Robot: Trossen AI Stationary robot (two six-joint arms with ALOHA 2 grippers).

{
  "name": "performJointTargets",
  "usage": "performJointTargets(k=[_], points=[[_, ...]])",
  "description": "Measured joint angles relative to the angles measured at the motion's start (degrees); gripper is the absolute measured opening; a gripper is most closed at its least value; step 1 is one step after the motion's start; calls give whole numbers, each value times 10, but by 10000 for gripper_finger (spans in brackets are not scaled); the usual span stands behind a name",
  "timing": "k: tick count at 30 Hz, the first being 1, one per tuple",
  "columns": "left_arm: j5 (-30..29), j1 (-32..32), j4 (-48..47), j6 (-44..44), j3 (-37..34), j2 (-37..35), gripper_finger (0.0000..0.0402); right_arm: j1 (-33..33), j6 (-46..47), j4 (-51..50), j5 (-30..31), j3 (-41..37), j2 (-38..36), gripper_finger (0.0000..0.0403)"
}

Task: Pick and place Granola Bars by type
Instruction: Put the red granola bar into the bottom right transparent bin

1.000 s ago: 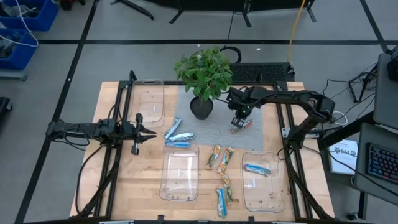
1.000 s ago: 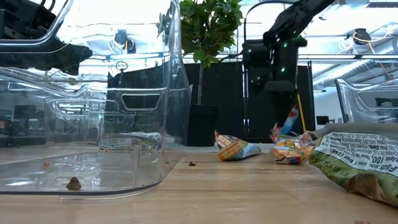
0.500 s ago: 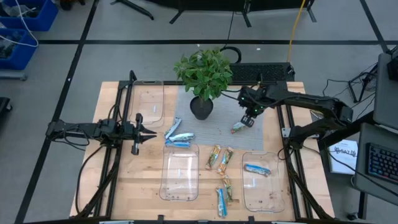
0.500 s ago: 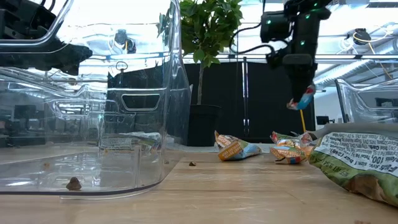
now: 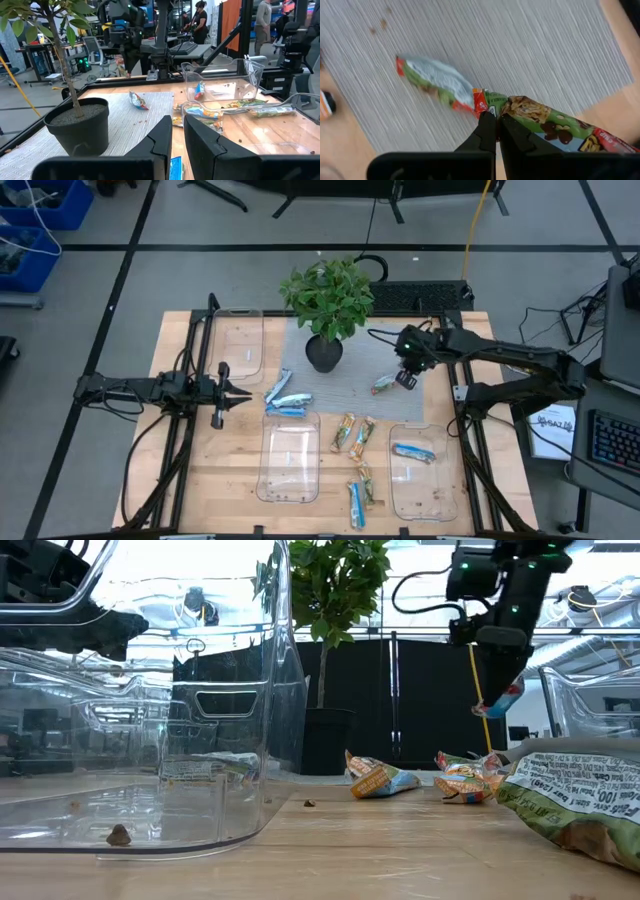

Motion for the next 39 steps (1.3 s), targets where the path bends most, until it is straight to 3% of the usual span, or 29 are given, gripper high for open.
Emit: performJointTargets(k=[11, 28, 34, 39], points=[[0, 0, 0, 0, 0, 0, 58, -5, 4, 274, -8, -159, -144, 0], [0, 0, 0, 0, 0, 0, 58, 12, -67, 706, -180, -355, -214, 0], [0, 0, 0, 0, 0, 0, 58, 26, -78, 781, -180, -394, -215, 0], [0, 0, 0, 0, 0, 0, 58, 26, -93, 773, -179, -398, -248, 0]])
